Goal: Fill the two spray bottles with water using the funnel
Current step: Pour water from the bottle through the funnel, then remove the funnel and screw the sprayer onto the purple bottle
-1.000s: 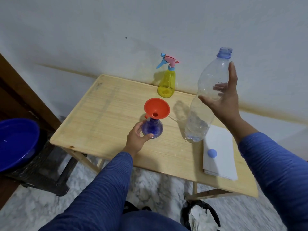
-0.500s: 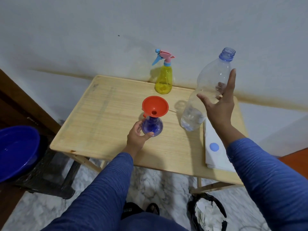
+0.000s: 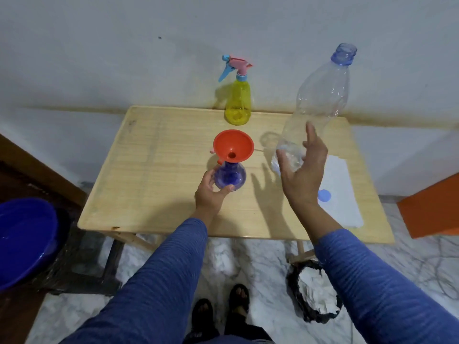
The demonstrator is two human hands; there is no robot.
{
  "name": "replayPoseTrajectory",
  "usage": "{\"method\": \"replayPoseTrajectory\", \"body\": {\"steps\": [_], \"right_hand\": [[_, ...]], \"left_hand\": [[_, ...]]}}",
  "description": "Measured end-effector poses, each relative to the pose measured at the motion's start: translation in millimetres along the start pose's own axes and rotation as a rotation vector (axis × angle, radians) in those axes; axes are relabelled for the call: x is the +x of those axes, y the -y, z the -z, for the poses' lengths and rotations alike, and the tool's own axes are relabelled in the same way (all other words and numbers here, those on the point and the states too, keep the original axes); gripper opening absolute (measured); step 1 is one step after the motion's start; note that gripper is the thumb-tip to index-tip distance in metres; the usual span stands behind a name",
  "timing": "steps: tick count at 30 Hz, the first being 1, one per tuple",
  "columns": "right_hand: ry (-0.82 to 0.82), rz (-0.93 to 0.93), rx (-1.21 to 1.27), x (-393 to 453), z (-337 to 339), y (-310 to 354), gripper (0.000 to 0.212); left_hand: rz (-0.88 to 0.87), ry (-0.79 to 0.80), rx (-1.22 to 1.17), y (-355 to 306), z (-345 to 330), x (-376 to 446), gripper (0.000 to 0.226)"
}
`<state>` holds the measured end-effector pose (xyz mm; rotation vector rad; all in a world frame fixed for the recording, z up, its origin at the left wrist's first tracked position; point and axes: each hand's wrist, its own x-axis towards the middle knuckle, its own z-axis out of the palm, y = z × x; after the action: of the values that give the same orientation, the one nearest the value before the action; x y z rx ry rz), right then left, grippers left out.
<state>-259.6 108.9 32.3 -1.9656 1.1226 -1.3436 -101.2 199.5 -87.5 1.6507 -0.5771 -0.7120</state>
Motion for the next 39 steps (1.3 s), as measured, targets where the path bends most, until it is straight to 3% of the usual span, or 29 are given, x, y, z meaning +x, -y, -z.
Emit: {"method": "replayPoseTrajectory", "body": {"steps": [4,9,16,20,31,35,39], "right_hand": [[0.289,0.016,-0.003,-18.6,-17.8,3.6,0.064],[0.355,0.065,-0.012,-19.3,-33.1,7.8,0.042],[0.300,0.038,-0.038,-4.3,-40.2,10.2,0.020],[0.275,0.008,-0.011,9.5,-38.1,18.3,0.018],[0.444,-0.010,-0.042,30.5,-34.6,21.7,0.019],[0.392,-0.028,0.045,44.0,-40.0,24.6,0.018],[0.309,-0.185,0.140,63.4,-49.9,22.7,0.019]], "left_hand": [[0.004,0.011,0.004,2.3,1.1,1.9,0.060],[0.001,0.025,0.040,-0.7,2.3,2.0,0.063],[-0.002,0.020,0.050,-1.1,2.4,1.0,0.063],[-0.003,0.032,0.040,-2.1,2.7,0.6,0.064],[0.021,0.023,0.050,-10.3,4.0,-4.9,0.065],[0.016,0.026,0.039,-12.5,5.2,-7.2,0.062],[0.036,0.026,0.049,-16.7,5.5,-9.2,0.060]]}}
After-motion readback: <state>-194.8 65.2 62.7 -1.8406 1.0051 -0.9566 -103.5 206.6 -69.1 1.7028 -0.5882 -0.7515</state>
